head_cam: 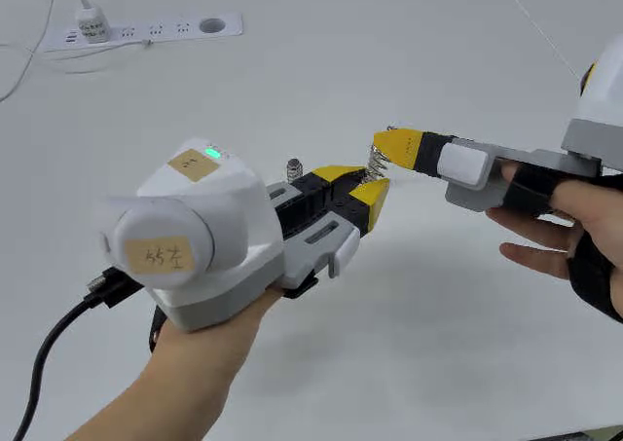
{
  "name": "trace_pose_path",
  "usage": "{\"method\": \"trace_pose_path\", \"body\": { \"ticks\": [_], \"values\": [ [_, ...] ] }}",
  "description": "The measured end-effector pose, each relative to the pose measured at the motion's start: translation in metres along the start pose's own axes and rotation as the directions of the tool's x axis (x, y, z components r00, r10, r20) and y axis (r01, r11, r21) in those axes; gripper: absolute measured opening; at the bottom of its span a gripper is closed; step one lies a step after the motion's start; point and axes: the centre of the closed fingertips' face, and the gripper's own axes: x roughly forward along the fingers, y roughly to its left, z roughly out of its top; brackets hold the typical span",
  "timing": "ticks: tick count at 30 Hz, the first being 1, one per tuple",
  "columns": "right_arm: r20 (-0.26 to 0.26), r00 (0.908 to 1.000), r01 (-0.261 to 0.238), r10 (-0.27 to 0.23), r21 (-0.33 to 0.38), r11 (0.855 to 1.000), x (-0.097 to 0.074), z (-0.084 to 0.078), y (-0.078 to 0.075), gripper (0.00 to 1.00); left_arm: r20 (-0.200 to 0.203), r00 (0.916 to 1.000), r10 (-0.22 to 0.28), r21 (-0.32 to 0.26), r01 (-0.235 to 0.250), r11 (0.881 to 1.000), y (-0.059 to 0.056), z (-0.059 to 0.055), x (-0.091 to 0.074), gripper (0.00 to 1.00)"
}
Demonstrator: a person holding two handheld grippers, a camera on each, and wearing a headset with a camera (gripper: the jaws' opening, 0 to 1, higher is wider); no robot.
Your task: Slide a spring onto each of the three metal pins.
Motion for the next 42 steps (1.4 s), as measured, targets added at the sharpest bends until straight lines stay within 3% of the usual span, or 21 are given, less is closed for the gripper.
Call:
{"method": "trace_pose_path", "body": {
  "ticks": [7, 16, 21, 25, 29, 35, 42],
  "values": [
    [-0.014, 0.9999, -0.006, 0.005, -0.053, 0.999, 0.002, -0.003, 0.004, 0.12, -0.04, 0.9992, 0.008, 0.005, -0.007, 1.0, 0.002, -0.006, -0.001, 0.11],
    [-0.004, 0.9999, 0.015, -0.015, -0.137, 0.99, 0.003, 0.002, 0.003, 0.12, -0.101, 0.9945, 0.03, 0.057, -0.024, 0.998, 0.005, -0.015, -0.006, 0.15],
    [0.013, 0.9992, 0.039, -0.037, -0.218, 0.975, 0.006, 0.009, -0.003, 0.12, -0.119, 0.9912, 0.058, 0.068, -0.05, 0.996, 0.009, -0.017, -0.011, 0.2],
    [0.025, 0.9982, 0.06, -0.055, -0.303, 0.951, 0.008, 0.014, -0.007, 0.12, -0.137, 0.9859, 0.095, 0.078, -0.085, 0.993, 0.016, -0.019, -0.017, 0.24],
    [0.031, 0.9979, 0.065, -0.057, -0.326, 0.943, 0.01, 0.018, -0.009, 0.12, -0.146, 0.9817, 0.123, 0.092, -0.11, 0.99, 0.021, -0.02, -0.023, 0.28],
    [0.046, 0.9962, 0.086, -0.073, -0.392, 0.916, 0.015, 0.024, -0.014, 0.12, -0.156, 0.9737, 0.166, 0.103, -0.151, 0.983, 0.03, -0.021, -0.034, 0.33],
    [0.055, 0.9948, 0.101, -0.085, -0.432, 0.896, 0.022, 0.028, -0.021, 0.12, -0.161, 0.9634, 0.214, 0.104, -0.199, 0.974, 0.041, -0.022, -0.047, 0.41]
  ]
}}
